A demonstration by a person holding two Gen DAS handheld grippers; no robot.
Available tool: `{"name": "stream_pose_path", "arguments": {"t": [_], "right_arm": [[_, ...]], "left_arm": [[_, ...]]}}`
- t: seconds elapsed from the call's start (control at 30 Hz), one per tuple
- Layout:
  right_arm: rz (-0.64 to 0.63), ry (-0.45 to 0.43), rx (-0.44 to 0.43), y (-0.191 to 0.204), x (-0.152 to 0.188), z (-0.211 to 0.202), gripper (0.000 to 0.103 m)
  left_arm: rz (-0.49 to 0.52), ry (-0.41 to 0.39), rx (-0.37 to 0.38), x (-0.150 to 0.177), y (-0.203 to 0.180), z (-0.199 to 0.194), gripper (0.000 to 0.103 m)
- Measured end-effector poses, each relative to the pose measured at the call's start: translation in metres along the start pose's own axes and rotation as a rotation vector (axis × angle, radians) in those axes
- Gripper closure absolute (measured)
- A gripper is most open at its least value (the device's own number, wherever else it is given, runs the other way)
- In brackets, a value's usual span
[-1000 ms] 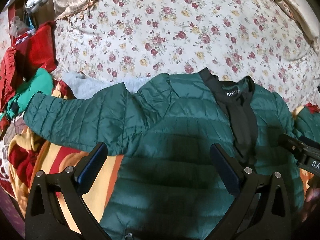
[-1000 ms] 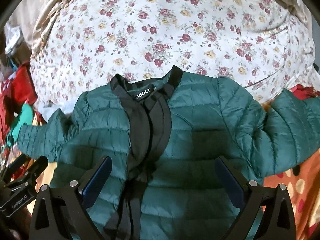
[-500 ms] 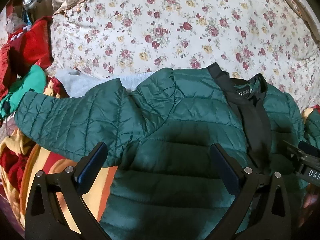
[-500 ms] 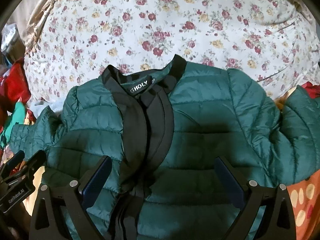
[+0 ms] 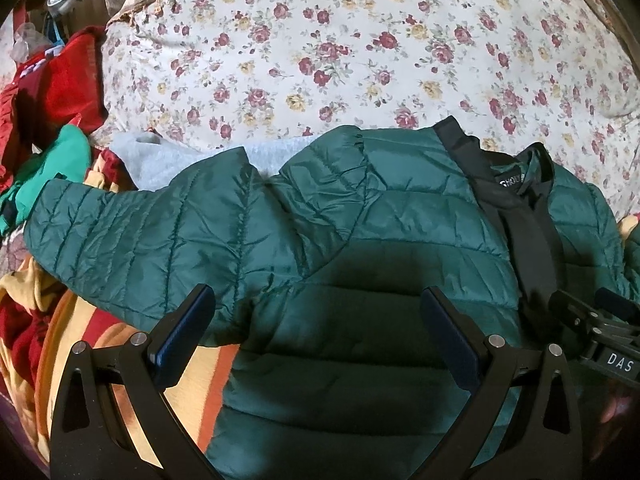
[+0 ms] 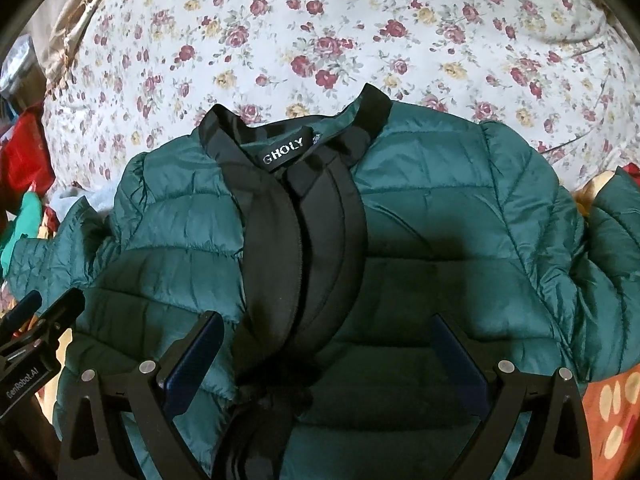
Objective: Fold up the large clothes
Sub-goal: 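Move the left tool toward the jacket sleeve nearest it, then grasp the green jacket sleeve cuff with the left gripper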
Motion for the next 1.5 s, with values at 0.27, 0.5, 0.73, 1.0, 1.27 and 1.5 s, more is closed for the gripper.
{"name": "stream_pose_path", "arguments": {"t": [0.27,0.5,0.73,1.0,1.27,1.5], "right_arm": [[-0.027,0.02,-0.012,0.011,0.005,0.002,0.002],[-0.039,0.031,-0.025,0.018,0.007,0.004,0.002],[-0.057,0.032,-0.022,0.019,0.006,0.005,0.002],[-0.056,0.046,-0.029,0.018,0.009,0.0,0.002],[-0.098,0.072,-0.045,0.023,0.018,0.0,0.002],[-0.114,0.079,-0.034,0.023,0.017,0.005,0.002]], "left_arm": [[-0.007,0.007,-0.011,-0.001,0.008,0.002,0.001],[-0.009,0.007,-0.031,-0.001,0.017,0.001,0.001],[-0.027,0.012,-0.076,0.0,0.038,0.001,0.001],[-0.066,0.032,-0.199,0.0,0.098,0.006,0.001],[-0.166,0.046,-0.42,-0.009,0.215,0.019,0.001],[-0.241,0.062,-0.529,-0.009,0.299,0.032,0.001]]}}
Point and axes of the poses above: each gripper's, at about its wrist camera, not at the fingertips, and z roughly the way its jaws point, y to its left, x to its underside, the point moved 3 cm from there along z, roughly the way its jaws point, and after that the axes turned 14 degrees about -y, right-handed, at the moved point
